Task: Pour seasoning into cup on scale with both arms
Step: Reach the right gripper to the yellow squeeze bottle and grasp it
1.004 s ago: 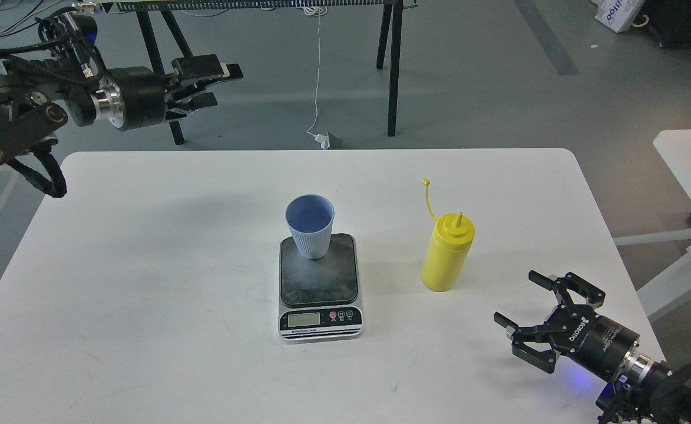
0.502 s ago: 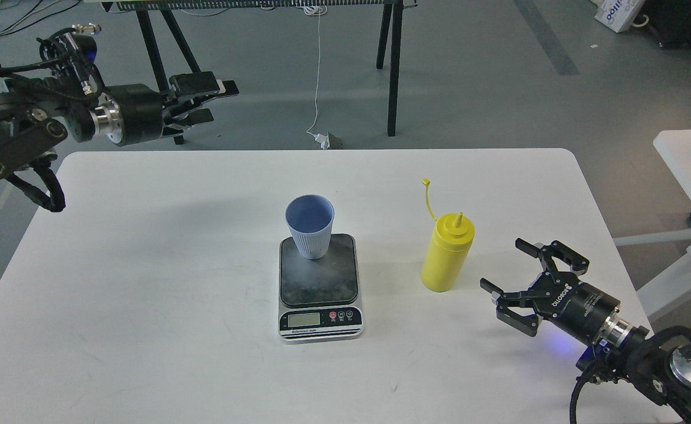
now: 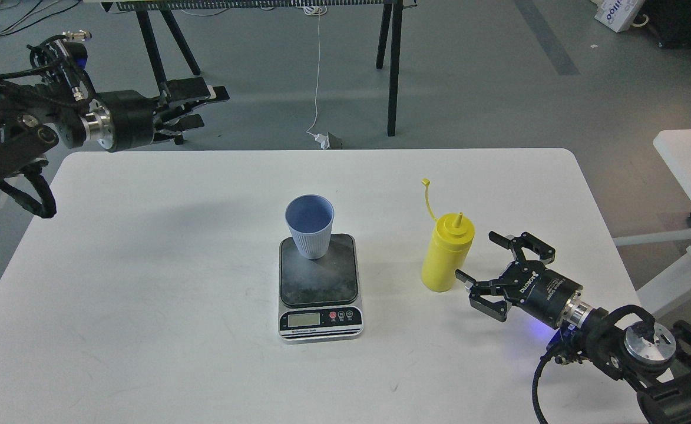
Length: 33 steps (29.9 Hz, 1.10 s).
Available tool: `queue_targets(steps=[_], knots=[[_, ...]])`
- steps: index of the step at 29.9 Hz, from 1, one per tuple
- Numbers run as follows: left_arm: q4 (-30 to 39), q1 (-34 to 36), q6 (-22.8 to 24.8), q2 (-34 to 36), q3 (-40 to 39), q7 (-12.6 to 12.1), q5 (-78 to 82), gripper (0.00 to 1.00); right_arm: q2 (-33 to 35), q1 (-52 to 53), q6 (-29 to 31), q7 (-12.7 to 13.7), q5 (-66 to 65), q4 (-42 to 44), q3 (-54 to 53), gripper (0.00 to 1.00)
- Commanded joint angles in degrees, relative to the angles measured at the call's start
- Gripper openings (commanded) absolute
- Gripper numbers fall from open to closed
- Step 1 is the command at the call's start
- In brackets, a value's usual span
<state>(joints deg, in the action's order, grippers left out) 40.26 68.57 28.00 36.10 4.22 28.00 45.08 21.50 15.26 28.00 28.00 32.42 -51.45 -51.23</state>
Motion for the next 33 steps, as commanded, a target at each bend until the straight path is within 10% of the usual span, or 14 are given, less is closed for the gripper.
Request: queue_targets(steps=[1, 33], knots=[[0.0, -0.3, 0.0, 0.0, 0.0, 0.0, 0.0, 0.96, -1.7, 0.0, 0.0, 0.0, -0.6, 1.4, 0.0, 0.99], [0.1, -1.7, 0.0, 2.3, 0.0, 0.0, -0.1, 0.96, -13.1, 4.4, 0.0, 0.0, -2.6, 11.5, -0.4, 0.90]])
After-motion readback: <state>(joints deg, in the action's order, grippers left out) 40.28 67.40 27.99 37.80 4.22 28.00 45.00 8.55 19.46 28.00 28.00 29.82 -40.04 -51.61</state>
